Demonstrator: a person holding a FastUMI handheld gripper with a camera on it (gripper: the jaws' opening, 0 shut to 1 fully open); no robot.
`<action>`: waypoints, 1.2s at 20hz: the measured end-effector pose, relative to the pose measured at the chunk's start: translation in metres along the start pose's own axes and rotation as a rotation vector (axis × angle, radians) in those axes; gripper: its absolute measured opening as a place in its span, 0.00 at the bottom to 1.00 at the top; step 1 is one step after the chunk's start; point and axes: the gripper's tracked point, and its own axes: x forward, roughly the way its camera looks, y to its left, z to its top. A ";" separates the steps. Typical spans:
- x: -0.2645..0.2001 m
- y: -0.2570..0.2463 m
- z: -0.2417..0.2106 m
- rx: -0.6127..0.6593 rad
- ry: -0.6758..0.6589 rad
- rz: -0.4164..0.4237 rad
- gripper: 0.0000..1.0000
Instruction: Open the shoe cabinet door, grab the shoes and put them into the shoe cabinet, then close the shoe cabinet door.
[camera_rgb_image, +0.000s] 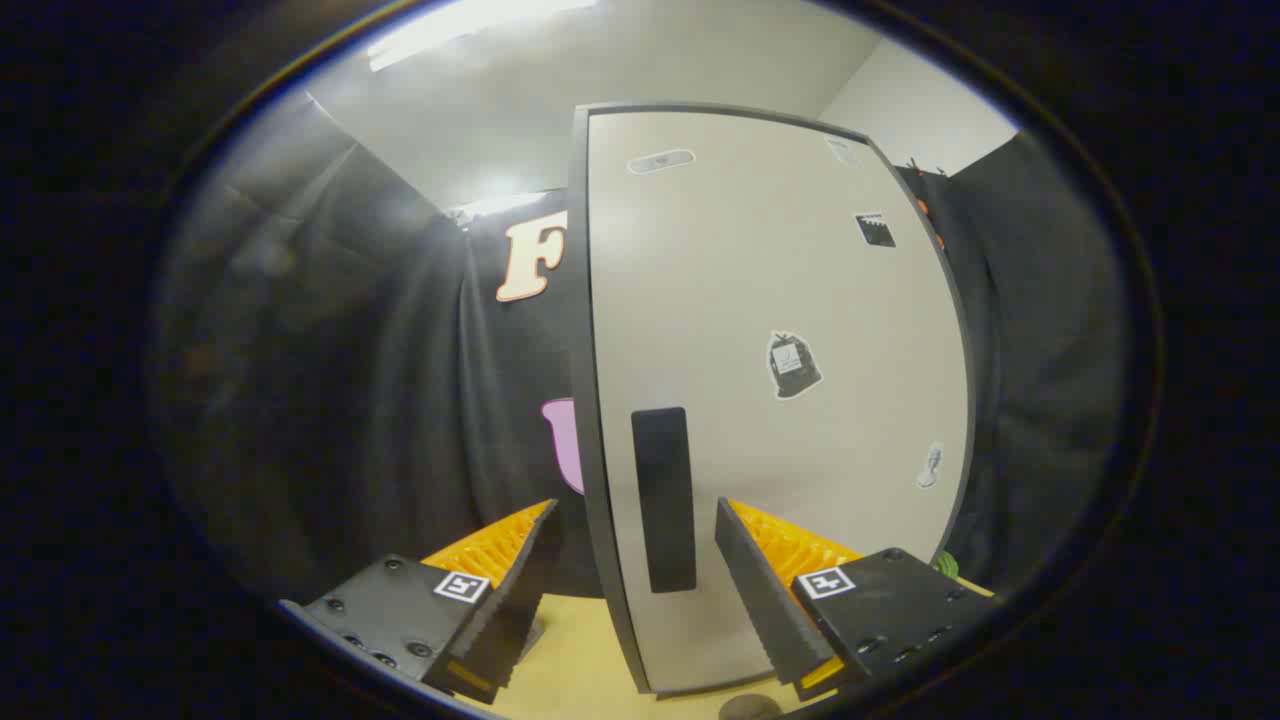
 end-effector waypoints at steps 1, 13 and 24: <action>0.003 -0.002 0.000 0.002 -0.001 -0.003 0.78; 0.034 -0.013 -0.008 0.012 0.019 -0.010 0.78; 0.041 -0.014 -0.010 0.018 0.030 -0.007 0.78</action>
